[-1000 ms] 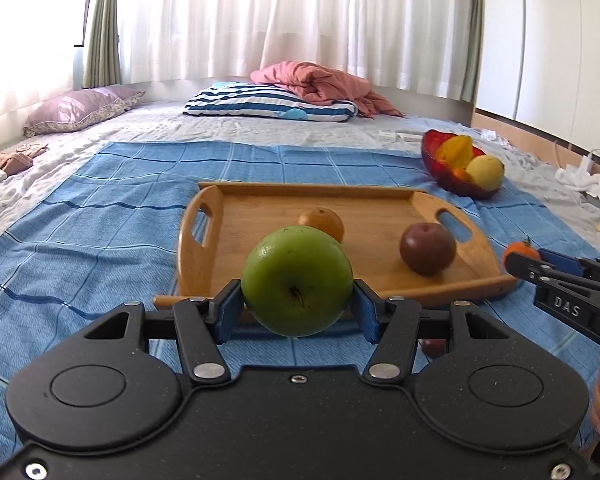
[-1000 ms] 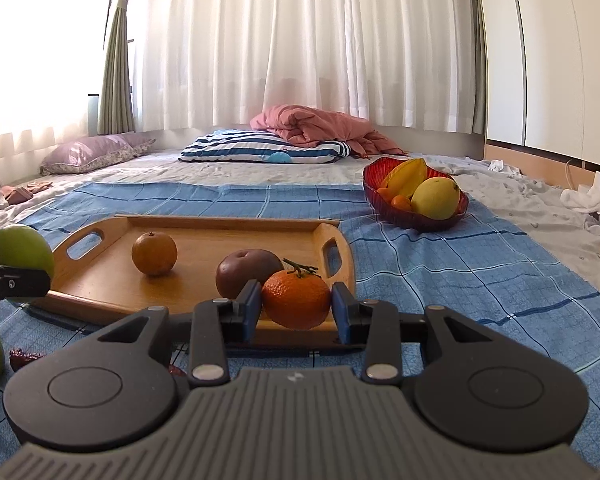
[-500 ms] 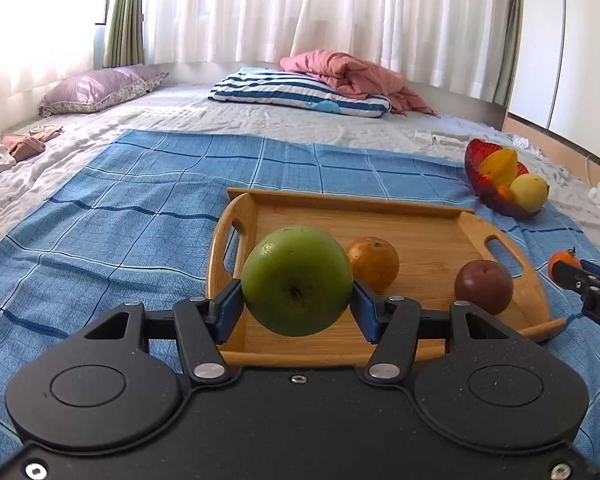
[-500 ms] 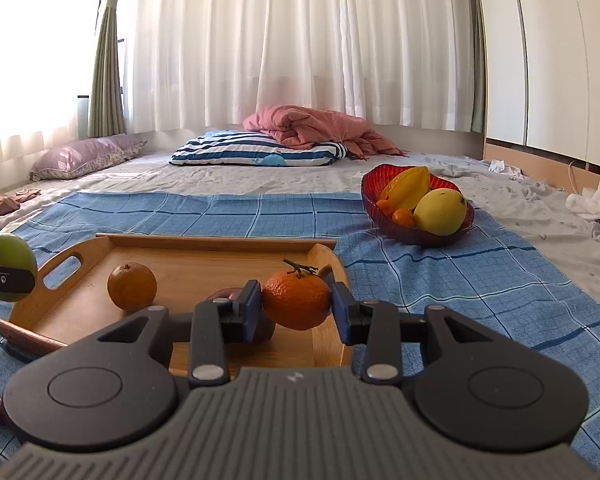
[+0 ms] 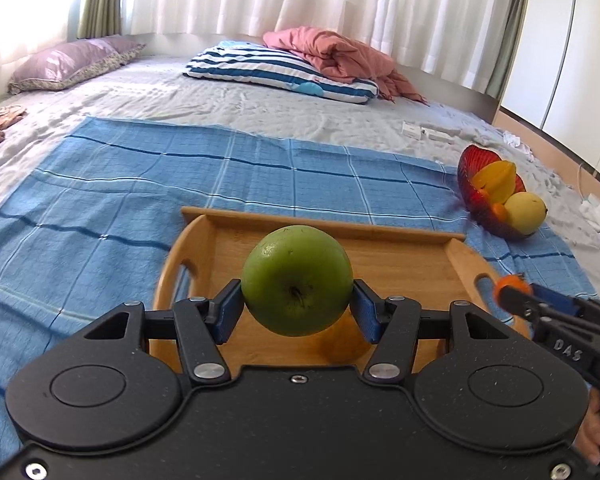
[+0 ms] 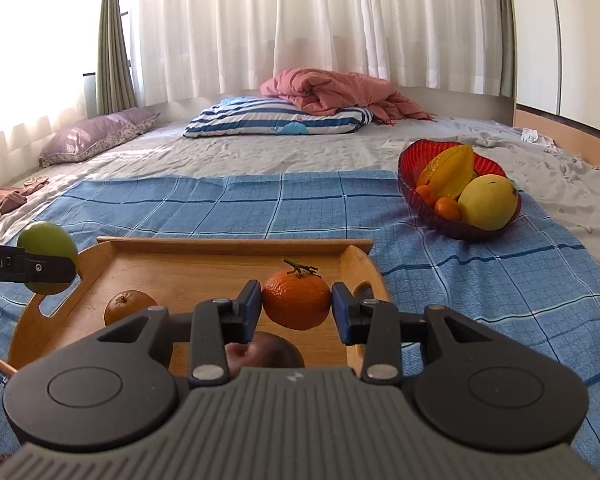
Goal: Organize fruits
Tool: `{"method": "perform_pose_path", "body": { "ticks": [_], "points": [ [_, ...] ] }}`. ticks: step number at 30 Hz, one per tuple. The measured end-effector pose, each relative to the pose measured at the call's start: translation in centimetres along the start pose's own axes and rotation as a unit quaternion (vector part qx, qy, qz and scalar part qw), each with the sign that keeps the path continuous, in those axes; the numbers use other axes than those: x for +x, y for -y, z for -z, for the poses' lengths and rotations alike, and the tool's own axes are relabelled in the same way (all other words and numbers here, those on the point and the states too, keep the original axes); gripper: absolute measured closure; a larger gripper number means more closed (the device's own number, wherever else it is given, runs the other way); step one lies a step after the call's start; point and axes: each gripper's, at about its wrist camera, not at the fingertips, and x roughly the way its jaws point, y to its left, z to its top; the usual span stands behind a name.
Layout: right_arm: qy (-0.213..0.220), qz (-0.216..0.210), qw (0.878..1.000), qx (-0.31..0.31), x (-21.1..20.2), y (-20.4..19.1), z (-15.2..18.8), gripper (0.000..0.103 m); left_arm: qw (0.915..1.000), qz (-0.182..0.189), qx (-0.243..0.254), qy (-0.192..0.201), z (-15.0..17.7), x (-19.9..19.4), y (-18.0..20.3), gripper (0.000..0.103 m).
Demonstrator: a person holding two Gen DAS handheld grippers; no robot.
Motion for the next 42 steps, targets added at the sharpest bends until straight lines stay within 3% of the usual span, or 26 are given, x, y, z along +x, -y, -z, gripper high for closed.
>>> {"method": "perform_pose_path", "body": {
  "ticks": [5,15,42],
  "points": [
    [-0.046,-0.011,0.999,0.014,3.0,-0.1,-1.5,0.061,0.9992,0.003,-0.006,-0.04,-2.2,3.5,1.4,0.048],
    [-0.087,-0.005,0.996,0.005,6.1,-0.6,-1.1,0.061,0.997,0.0,0.006,-0.077,-2.5,8.5,3.8,0.048],
    [-0.095,0.011,0.994,-0.047,7.5,-2.5,0.1,0.06,0.9933,-0.012,0.047,-0.104,-1.3,11.8,4.9,0.048]
  ]
}}
